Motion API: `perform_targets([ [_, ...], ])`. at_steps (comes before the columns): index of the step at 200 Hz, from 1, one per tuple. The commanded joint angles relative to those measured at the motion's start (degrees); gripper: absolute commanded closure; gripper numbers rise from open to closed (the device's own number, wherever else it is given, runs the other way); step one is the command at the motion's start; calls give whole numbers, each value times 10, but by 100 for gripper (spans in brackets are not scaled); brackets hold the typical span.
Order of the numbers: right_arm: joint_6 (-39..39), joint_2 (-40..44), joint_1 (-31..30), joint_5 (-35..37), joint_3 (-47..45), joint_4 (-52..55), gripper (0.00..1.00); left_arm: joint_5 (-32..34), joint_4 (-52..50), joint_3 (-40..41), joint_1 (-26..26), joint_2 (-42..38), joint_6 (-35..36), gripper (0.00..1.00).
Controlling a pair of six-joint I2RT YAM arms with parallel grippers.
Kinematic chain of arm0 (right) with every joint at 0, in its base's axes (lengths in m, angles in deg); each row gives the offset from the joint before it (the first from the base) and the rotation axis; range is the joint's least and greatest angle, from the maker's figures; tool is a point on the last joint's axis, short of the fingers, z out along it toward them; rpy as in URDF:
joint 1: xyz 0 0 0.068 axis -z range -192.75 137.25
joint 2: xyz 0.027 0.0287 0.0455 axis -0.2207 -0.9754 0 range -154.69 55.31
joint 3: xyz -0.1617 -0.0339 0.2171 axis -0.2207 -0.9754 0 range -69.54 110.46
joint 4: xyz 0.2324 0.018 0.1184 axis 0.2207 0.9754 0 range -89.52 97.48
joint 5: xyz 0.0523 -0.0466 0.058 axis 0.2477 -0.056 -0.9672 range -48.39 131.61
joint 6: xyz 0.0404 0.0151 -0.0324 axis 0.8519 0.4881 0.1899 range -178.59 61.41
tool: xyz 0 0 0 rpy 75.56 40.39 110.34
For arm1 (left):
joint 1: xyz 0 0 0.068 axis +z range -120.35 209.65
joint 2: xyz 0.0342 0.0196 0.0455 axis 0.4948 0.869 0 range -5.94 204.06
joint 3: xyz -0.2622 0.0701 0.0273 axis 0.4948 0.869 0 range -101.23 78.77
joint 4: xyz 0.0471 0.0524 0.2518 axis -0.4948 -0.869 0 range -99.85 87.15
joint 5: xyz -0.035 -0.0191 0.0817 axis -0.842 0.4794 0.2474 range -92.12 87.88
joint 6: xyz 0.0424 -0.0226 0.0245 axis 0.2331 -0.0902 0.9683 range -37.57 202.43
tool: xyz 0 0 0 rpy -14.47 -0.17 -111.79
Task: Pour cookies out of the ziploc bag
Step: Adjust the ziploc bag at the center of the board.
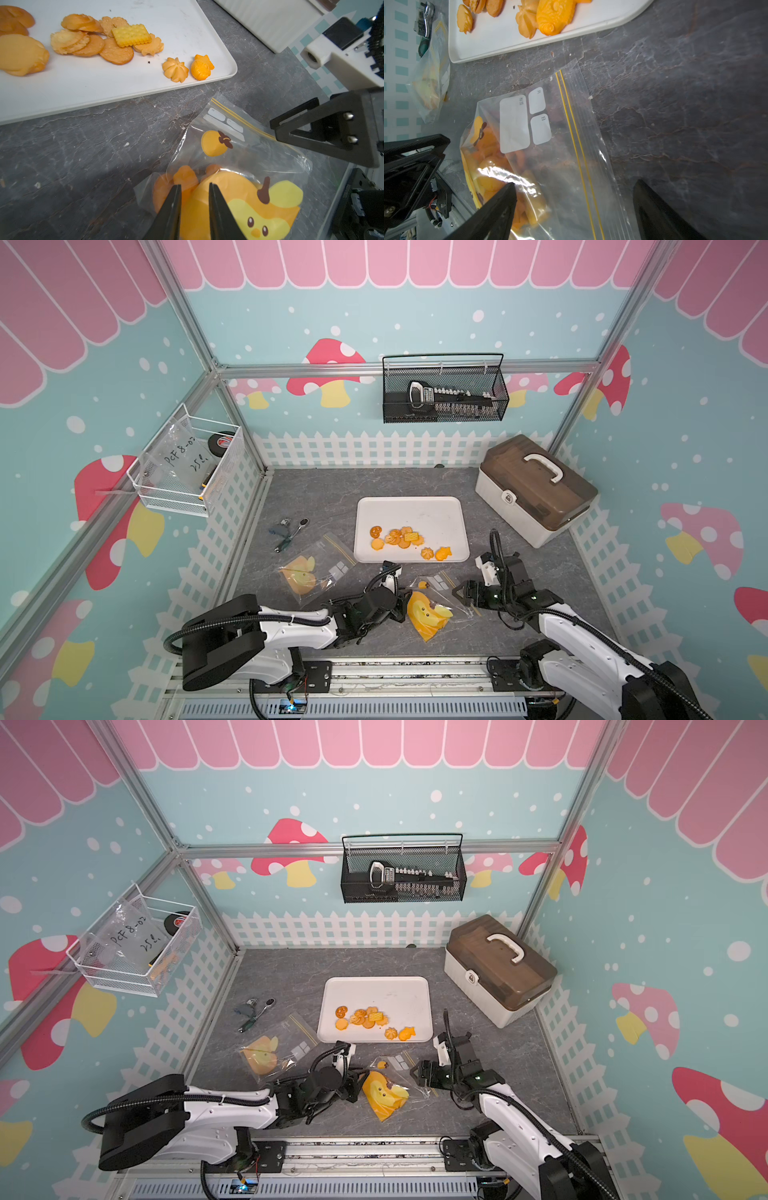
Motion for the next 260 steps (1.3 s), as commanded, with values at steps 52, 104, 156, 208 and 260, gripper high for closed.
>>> perform_targets([
  [52, 20, -22, 3, -69, -29, -57, 31, 14, -24, -23, -2, 12, -11, 72],
  [104, 41, 2, 3, -100, -17, -82, 44, 14, -27, -25, -2, 12, -13, 72],
  [156, 7, 55, 3, -23, 23, 45, 35, 12, -33, -32, -2, 22, -12, 72],
  [208, -5, 60, 2, 107, 46, 157, 31, 13, -37, -38, -2, 29, -11, 72],
  [260, 17, 44, 1, 66, -10, 106, 22, 13, -30, -30, -2, 21, -13, 72],
])
